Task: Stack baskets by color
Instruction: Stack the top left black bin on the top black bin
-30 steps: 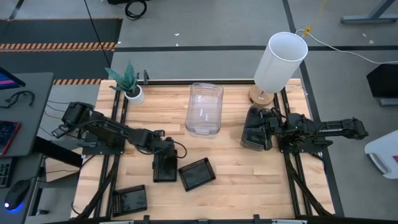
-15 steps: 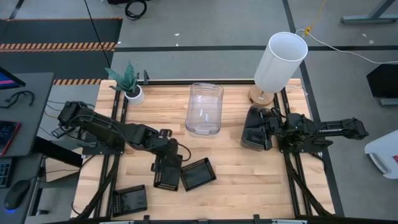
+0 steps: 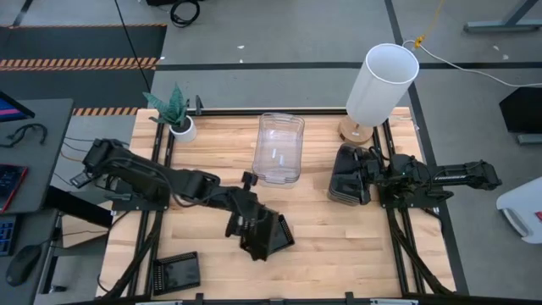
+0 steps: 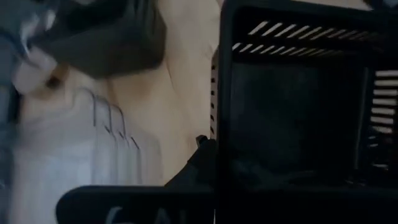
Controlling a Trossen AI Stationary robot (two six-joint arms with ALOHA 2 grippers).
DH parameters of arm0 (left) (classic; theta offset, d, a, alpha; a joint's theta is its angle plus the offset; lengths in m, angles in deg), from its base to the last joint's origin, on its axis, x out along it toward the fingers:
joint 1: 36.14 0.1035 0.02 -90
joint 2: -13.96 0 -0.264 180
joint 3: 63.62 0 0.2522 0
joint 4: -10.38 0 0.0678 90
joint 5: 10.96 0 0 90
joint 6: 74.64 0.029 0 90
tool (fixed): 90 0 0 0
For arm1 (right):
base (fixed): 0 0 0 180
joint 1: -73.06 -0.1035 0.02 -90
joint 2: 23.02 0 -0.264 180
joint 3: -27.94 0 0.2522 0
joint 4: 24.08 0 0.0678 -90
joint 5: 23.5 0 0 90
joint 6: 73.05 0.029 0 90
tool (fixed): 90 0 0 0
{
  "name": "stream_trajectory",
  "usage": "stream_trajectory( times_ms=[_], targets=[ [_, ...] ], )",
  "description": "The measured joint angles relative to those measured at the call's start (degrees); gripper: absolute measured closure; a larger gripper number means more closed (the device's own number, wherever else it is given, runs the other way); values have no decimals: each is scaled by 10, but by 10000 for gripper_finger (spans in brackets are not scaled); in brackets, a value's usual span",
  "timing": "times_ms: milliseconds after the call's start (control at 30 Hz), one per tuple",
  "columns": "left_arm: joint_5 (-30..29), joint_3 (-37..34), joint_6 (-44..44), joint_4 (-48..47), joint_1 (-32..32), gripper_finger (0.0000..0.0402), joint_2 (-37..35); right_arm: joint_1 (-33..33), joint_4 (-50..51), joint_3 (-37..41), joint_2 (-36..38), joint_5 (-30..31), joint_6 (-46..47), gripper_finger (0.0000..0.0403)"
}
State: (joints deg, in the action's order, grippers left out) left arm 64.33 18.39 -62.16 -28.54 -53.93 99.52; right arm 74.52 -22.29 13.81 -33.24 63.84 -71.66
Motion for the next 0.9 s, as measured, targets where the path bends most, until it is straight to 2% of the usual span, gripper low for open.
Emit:
stream_trajectory(
  times_ms=[267, 567, 733, 900],
  targets=[
    [-1, -3, 187, 49, -5, 396, 57, 0, -4, 0, -3, 0, 0, 273],
    [0, -3, 393, 59, -5, 395, 93, 0, -3, 0, -7, 0, 0, 273],
    [29, -3, 418, 61, 0, 395, 93, 0, -4, 0, -7, 0, 0, 273],
    [63, -3, 377, 61, 16, 395, 93, 0, -4, 0, -7, 0, 0, 273]
  ],
)
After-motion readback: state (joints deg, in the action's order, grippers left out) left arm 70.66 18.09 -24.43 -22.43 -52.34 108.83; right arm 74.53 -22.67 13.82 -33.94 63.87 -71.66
